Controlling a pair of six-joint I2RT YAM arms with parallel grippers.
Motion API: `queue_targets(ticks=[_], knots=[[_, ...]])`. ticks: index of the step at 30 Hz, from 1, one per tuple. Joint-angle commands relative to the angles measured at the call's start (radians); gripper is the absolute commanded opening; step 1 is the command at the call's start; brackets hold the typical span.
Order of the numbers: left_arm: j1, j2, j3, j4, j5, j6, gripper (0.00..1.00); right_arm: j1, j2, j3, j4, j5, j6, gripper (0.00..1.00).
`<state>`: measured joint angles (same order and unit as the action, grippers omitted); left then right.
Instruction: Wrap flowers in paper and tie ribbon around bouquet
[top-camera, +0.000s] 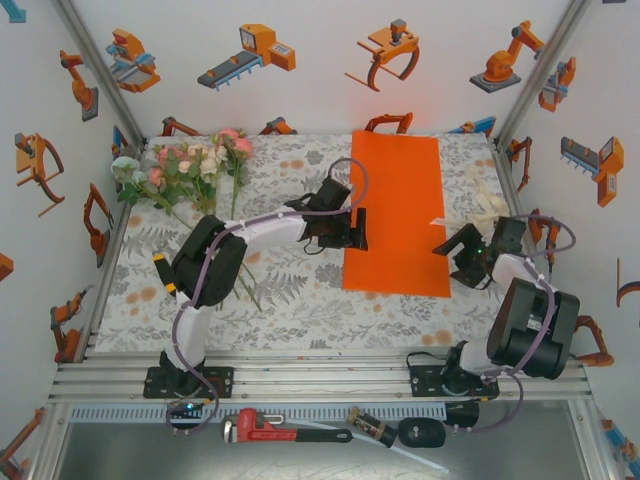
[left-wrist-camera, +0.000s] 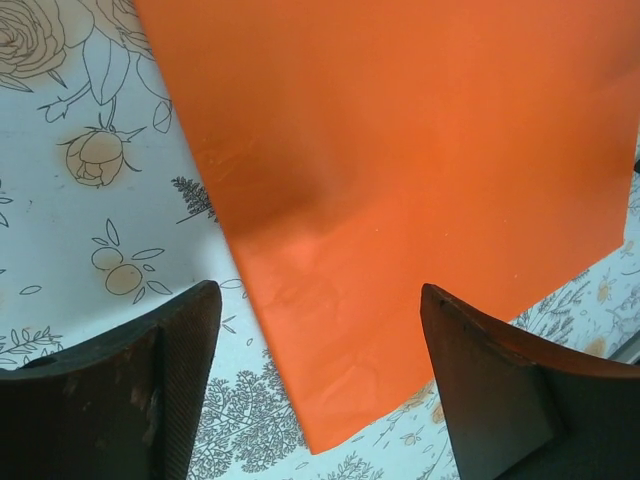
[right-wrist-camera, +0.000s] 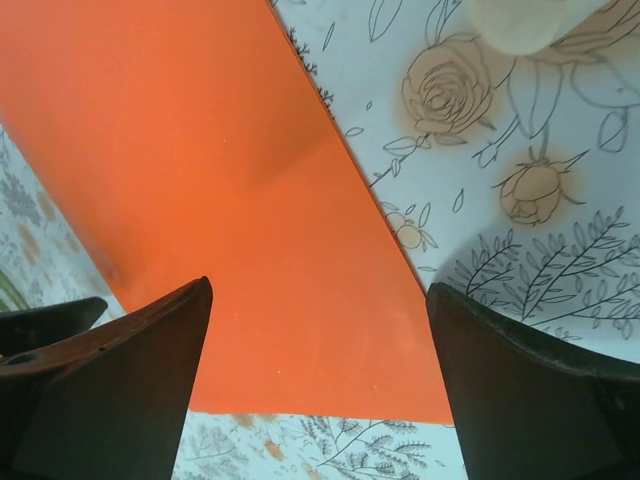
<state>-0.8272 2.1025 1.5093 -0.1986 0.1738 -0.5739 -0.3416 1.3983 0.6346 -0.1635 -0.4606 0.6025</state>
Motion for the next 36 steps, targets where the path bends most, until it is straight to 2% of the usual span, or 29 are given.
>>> queue_targets(ticks=[1, 7, 9, 11, 14, 22, 36], knots=[[0.005, 0.034, 0.023, -0.016, 0.048, -0.017, 0.68, 0.001, -0.005, -0.007, -0.002, -0.06, 0.025, 0.66], [0.005, 0.045, 0.03, -0.019, 0.067, -0.02, 0.62, 0.003, -0.015, -0.001, -0.006, -0.062, 0.019, 0.59], [0.006, 0.048, 0.032, -0.024, 0.066, -0.02, 0.62, 0.003, -0.043, 0.006, -0.047, 0.008, 0.002, 0.69], [0.007, 0.045, 0.029, -0.023, 0.067, -0.02, 0.61, 0.004, -0.085, 0.008, -0.096, 0.139, -0.037, 0.81], [0.007, 0.051, 0.034, -0.021, 0.082, -0.018, 0.6, 0.004, -0.081, 0.019, -0.114, 0.198, -0.076, 0.85], [0.007, 0.064, 0.041, -0.026, 0.091, -0.022, 0.6, 0.027, 0.032, 0.023, -0.052, 0.081, -0.065, 0.77], [0.007, 0.072, 0.048, -0.031, 0.094, -0.025, 0.6, 0.036, 0.007, 0.015, -0.023, 0.012, -0.019, 0.64]])
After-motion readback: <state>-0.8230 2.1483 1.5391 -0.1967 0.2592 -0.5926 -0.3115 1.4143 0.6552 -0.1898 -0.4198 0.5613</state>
